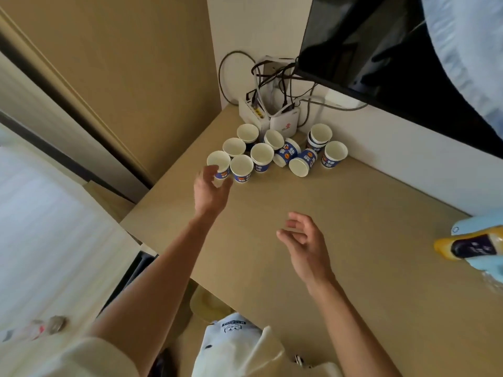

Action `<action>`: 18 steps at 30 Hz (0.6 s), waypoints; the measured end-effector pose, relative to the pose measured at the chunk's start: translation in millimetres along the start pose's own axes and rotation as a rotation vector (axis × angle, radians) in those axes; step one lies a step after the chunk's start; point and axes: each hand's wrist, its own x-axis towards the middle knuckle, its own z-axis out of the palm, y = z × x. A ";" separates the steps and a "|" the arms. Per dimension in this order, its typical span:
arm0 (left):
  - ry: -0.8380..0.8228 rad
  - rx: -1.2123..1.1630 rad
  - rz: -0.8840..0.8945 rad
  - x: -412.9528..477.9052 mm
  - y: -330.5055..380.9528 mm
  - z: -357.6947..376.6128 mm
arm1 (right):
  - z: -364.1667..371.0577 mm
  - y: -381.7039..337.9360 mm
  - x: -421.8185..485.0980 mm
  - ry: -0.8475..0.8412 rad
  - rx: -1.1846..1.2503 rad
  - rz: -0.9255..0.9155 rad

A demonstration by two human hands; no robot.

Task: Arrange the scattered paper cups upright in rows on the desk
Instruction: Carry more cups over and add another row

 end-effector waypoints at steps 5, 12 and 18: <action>-0.046 0.299 0.148 62.6 -31.7 11.8 | 4.1 4.7 7.1 0.037 -0.013 0.031; -0.211 0.414 0.159 100.5 -45.7 23.4 | -8.3 18.3 1.2 0.119 -0.034 0.100; -0.211 0.425 0.188 110.2 -53.8 30.2 | -8.6 28.7 0.3 0.143 0.000 0.145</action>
